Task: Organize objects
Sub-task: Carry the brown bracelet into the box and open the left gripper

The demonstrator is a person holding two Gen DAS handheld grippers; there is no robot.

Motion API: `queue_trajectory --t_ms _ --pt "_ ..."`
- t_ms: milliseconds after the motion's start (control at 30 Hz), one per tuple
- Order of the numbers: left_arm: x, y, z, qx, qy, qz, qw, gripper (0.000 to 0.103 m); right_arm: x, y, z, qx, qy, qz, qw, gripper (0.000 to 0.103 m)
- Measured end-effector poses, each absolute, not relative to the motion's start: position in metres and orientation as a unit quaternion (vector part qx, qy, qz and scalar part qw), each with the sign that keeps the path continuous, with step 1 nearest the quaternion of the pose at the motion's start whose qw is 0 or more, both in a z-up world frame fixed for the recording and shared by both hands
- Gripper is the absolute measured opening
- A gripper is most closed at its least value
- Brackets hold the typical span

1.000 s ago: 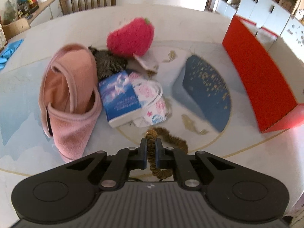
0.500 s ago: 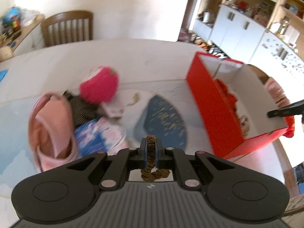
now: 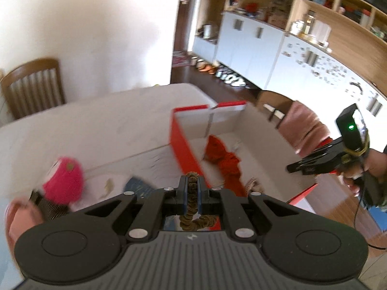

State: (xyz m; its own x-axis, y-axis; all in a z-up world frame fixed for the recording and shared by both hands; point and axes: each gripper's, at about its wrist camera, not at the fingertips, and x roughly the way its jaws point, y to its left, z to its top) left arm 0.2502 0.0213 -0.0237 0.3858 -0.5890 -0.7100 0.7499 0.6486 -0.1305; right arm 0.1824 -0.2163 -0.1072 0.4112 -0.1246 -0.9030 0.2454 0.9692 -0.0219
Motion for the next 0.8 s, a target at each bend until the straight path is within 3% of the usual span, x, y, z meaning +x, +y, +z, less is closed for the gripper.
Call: queue_trajectory --t_ms 333,800 --pt "0.244 -0.060 -0.026 0.142 0.366 -0.464 0.794 0.006 0.182 -0.218 -0.107 0.058 0.531 -0.103 0.839 0.006" --pt "0.250 -0.149 -0.071 0.185 0.370 -0.501 0.760 0.006 0.180 -0.222 -0.107 0.075 0.525 -0.101 0.842 0.006"
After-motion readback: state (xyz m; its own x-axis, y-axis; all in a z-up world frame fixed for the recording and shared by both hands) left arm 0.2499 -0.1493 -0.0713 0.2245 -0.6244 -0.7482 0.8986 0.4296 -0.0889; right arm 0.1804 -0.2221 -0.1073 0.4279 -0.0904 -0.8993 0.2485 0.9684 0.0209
